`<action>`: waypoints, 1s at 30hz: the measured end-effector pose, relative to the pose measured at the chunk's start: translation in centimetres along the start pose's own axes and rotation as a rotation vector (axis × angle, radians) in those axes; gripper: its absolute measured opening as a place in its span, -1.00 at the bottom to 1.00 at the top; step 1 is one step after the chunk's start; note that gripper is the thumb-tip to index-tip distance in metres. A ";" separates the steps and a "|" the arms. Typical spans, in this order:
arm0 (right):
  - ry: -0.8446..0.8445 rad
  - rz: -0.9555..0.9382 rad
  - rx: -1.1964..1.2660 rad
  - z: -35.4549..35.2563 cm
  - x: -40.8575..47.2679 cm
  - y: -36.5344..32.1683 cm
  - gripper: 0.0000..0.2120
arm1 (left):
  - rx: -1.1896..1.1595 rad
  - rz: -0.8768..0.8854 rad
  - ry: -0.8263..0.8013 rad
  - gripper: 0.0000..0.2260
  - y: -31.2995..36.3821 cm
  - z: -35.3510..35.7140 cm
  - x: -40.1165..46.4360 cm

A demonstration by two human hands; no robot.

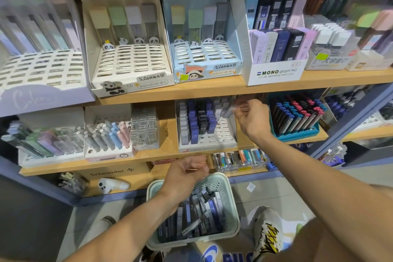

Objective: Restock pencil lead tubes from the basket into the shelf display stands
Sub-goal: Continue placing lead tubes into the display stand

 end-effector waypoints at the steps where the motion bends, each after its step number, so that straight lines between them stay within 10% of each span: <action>1: -0.010 -0.006 -0.012 0.1 0.1 0.0 -0.85 | -0.002 -0.002 0.000 -0.79 -0.2 -0.1 0.1; 30: -0.023 0.076 -0.017 2.3 -8.0 -1.1 -0.95 | 0.115 -0.111 0.019 -0.82 -3.8 -2.3 1.1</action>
Point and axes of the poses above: each hand's wrist, its own x-axis towards the middle knuckle, its own z-axis out of the palm, y = z × x, the point moved 1 cm from there along x, towards the middle knuckle, and after that the axes turned 13 degrees about -y, right-handed, at the moved point
